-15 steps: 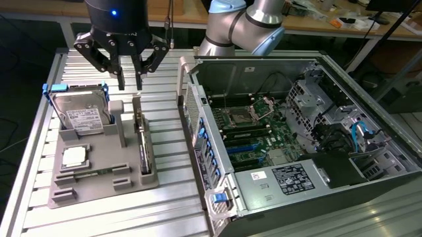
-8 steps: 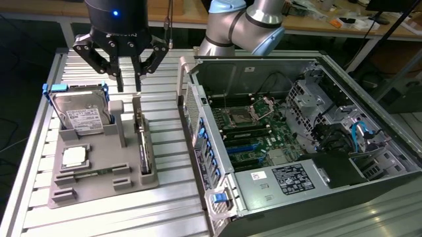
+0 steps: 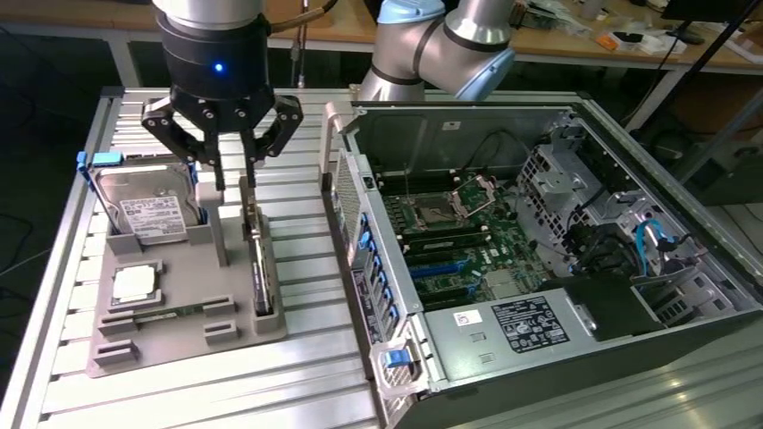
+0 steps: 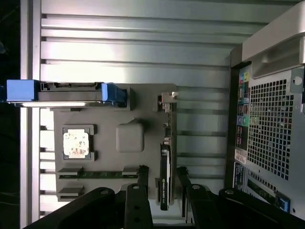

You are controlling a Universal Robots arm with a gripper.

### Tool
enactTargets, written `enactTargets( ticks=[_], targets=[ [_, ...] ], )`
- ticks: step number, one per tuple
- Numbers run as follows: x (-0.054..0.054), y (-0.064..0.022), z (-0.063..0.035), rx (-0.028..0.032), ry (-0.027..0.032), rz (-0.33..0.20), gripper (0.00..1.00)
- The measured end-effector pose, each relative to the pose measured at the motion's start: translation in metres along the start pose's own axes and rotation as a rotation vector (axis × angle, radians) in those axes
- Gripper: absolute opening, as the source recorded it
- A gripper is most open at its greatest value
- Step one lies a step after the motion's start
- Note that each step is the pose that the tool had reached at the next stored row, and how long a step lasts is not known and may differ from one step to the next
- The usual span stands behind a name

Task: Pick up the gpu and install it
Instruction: 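Pick up the gpu and move the gpu toward the slot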

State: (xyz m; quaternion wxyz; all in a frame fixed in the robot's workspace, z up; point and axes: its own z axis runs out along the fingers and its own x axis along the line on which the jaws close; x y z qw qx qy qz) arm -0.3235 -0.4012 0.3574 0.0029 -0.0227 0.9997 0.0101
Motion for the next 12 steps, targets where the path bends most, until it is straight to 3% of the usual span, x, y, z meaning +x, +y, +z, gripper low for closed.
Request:
enactTargets(
  ticks=[6, 12],
  targets=[
    [0.0, -0.006, 0.0118, -0.0006, 0.0095, -0.035, 0.36],
    [0.001, -0.0125, 0.0227, -0.0007, 0.0119, -0.053, 0.36]
  ],
)
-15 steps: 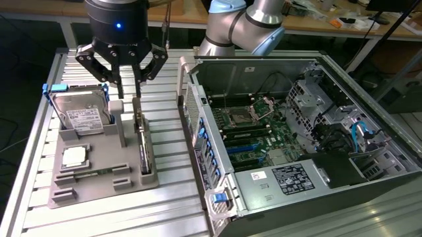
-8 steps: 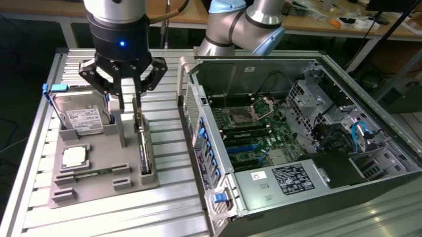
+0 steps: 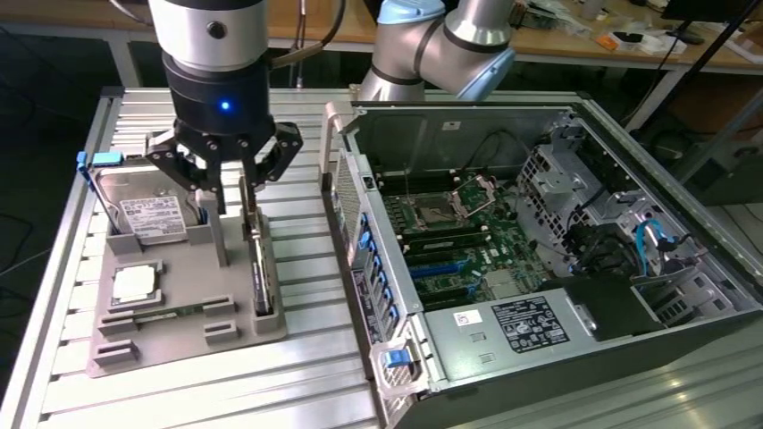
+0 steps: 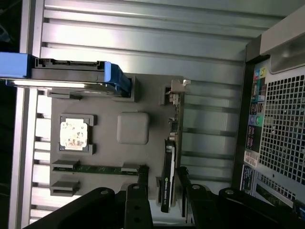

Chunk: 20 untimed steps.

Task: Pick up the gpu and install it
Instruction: 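Pick up the gpu and move the gpu toward the slot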

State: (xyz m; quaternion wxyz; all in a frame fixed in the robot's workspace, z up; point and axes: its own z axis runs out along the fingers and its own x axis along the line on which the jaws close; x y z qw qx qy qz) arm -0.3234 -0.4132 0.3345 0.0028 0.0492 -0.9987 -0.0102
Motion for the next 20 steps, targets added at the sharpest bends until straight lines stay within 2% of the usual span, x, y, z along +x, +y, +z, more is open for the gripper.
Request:
enactTargets(
  ticks=[6, 13, 20],
  targets=[
    [-0.002, -0.0057, 0.0152, -0.0001, -0.0001, -0.001, 0.36],
    [-0.009, -0.0099, 0.0266, 0.0003, 0.0001, -0.001, 0.36],
    [-0.01, -0.0131, 0.0396, 0.0004, -0.0001, 0.006, 0.36]
  ],
)
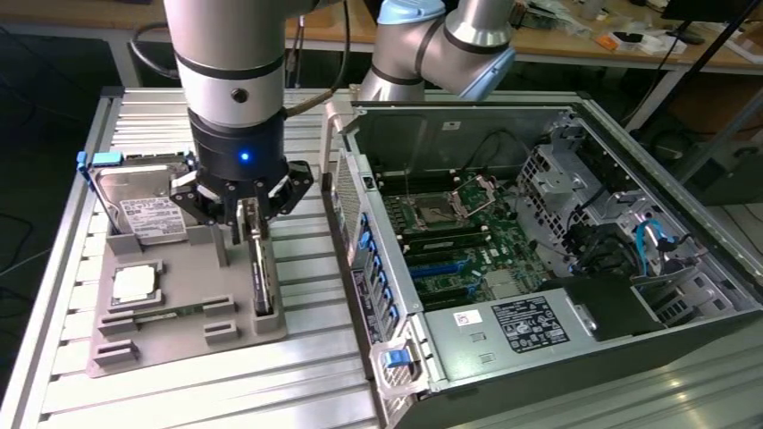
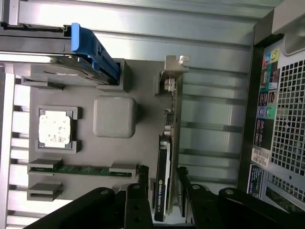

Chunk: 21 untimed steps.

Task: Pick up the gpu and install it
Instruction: 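Pick up the gpu and move the gpu toward the slot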

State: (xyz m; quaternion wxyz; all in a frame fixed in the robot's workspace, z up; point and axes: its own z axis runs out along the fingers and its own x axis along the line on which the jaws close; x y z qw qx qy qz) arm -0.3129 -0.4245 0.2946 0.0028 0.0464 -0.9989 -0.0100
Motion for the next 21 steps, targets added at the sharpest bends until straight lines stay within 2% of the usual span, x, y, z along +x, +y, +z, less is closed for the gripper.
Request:
enactTargets(
  ticks=[7, 12, 14, 15, 16, 21],
  targets=[
    [0.0, -0.0015, 0.0097, -0.0001, -0.0033, 0.056, 0.36],
    [0.0, -0.0021, 0.0108, -0.0002, -0.0038, 0.074, 0.36],
    [0.0, -0.0028, 0.0107, -0.0001, -0.0037, 0.075, 0.43],
    [0.0, -0.0028, 0.0107, -0.0002, -0.0037, 0.075, 0.43],
    [0.0, -0.0028, 0.0108, -0.0001, -0.0037, 0.075, 0.5],
    [0.0, -0.003, 0.0184, -0.0001, -0.0038, 0.08, 0.5]
  ],
)
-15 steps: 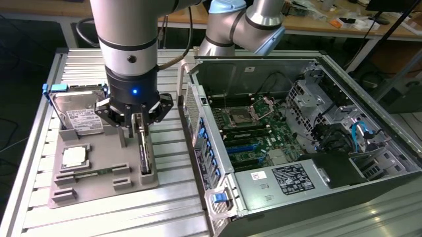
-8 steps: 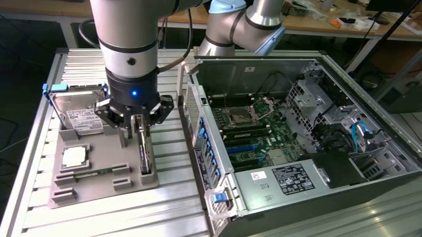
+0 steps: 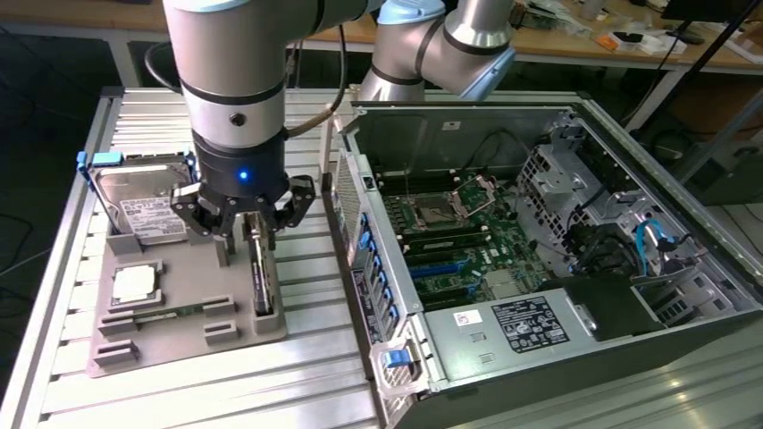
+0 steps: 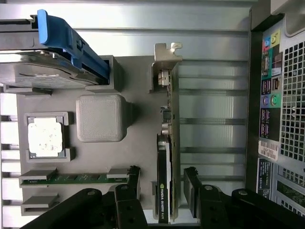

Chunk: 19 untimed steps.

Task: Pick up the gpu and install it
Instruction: 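Pick up the gpu and move the gpu toward the slot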

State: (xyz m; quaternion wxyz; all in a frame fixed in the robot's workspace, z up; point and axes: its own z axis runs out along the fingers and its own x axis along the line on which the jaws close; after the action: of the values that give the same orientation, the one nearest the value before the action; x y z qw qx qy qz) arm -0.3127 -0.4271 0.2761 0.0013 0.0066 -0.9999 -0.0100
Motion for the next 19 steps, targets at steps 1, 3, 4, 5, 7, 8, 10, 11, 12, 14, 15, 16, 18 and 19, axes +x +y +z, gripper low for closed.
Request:
enactTargets(
  ticks=[1, 3, 4, 5, 7, 8, 10, 11, 12, 14, 15, 16, 18, 19],
  targets=[
    [0.0, 0.0, 0.0018, -0.0001, -0.0001, 0.001, 0.5],
    [0.0, -0.0001, 0.005, 0.0, -0.0001, 0.002, 0.5],
    [0.0, -0.0001, 0.0063, -0.0001, -0.0002, 0.003, 0.5],
    [0.0, -0.0002, 0.0075, 0.0, -0.0001, 0.003, 0.5],
    [-0.001, -0.0002, 0.0095, 0.0, -0.0002, 0.005, 0.5],
    [-0.001, -0.0003, 0.0103, 0.0, -0.0001, 0.006, 0.5],
    [-0.002, -0.0003, 0.0116, 0.0001, -0.0001, 0.008, 0.5],
    [-0.003, -0.0003, 0.0122, 0.0001, -0.0001, 0.008, 0.5],
    [-0.003, -0.0003, 0.0127, 0.0, -0.0002, 0.009, 0.5],
    [-0.003, -0.0002, 0.0134, -0.0001, -0.0003, 0.009, 0.5],
    [-0.003, -0.0002, 0.0141, -0.0002, -0.0004, 0.009, 0.5],
    [-0.003, -0.0002, 0.0152, -0.0003, -0.0003, 0.009, 0.5],
    [-0.003, -0.0002, 0.0188, -0.0003, -0.0002, 0.009, 0.5],
    [-0.003, -0.0002, 0.0204, -0.0004, -0.0002, 0.009, 0.5]
  ],
)
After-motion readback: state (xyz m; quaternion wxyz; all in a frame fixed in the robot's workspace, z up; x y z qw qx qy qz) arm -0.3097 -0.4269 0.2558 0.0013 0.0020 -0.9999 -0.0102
